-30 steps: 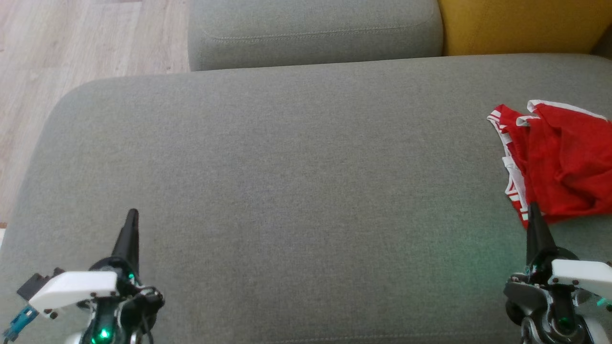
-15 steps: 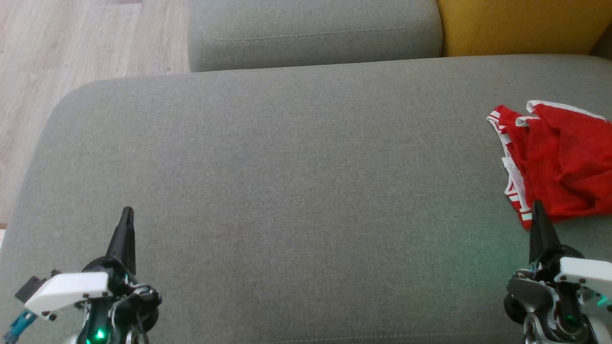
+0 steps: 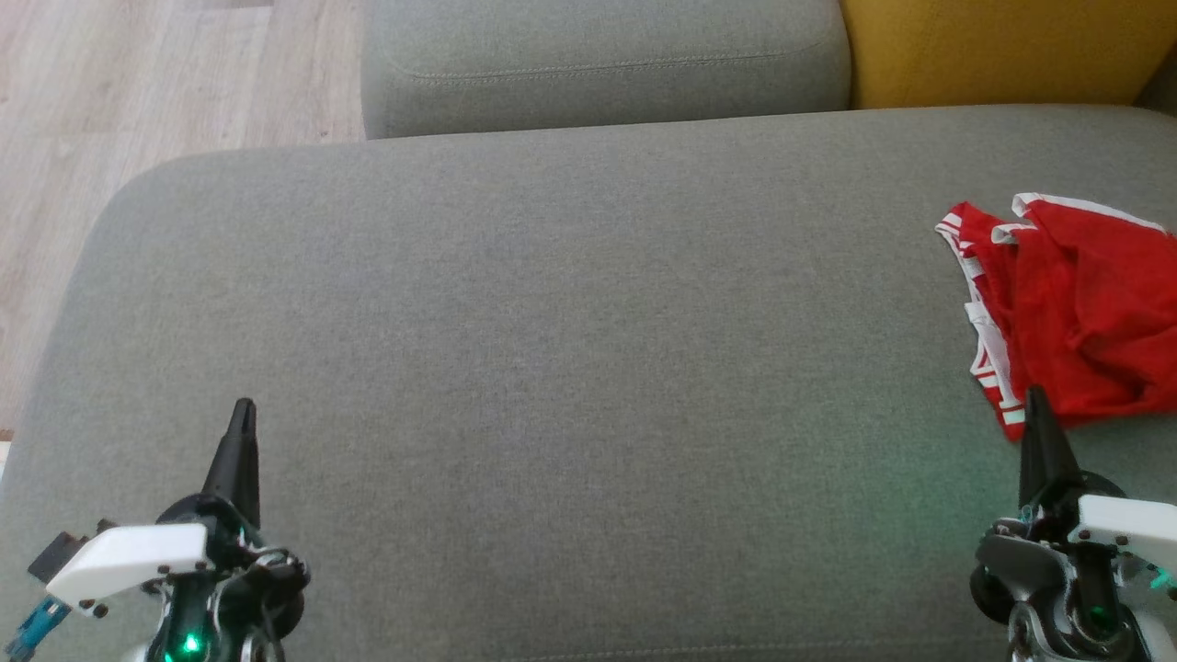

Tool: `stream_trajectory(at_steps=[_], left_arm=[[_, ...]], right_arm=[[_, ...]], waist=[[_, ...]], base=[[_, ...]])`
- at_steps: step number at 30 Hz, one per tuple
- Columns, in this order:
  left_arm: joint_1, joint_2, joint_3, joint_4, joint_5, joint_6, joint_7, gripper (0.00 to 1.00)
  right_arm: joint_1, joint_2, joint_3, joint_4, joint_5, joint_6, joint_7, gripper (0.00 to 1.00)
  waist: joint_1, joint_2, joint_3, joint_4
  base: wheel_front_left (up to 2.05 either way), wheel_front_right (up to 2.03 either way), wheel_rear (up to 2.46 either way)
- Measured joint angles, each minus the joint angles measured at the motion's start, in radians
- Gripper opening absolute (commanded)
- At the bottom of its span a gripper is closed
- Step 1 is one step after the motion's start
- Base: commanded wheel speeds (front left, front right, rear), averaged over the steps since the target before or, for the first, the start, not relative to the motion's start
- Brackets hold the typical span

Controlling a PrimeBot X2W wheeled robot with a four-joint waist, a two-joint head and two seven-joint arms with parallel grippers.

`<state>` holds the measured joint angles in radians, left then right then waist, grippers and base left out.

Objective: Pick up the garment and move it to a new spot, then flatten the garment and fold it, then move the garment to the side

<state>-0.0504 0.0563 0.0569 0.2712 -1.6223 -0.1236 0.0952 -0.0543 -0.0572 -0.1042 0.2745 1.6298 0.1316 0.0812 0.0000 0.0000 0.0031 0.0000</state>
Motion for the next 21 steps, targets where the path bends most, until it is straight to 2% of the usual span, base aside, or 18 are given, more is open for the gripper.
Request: stream_trajectory(at_steps=[21], left_arm=[[0.000, -0.003, 0.012, 0.001, 0.000, 0.000, 0.001, 0.00]], right_arm=[[0.000, 0.001, -0.005, 0.000, 0.000, 0.000, 0.008, 0.00]], waist=[[0.0000, 0.0000, 0.000, 0.000]], base=[[0.00, 0.00, 0.00]])
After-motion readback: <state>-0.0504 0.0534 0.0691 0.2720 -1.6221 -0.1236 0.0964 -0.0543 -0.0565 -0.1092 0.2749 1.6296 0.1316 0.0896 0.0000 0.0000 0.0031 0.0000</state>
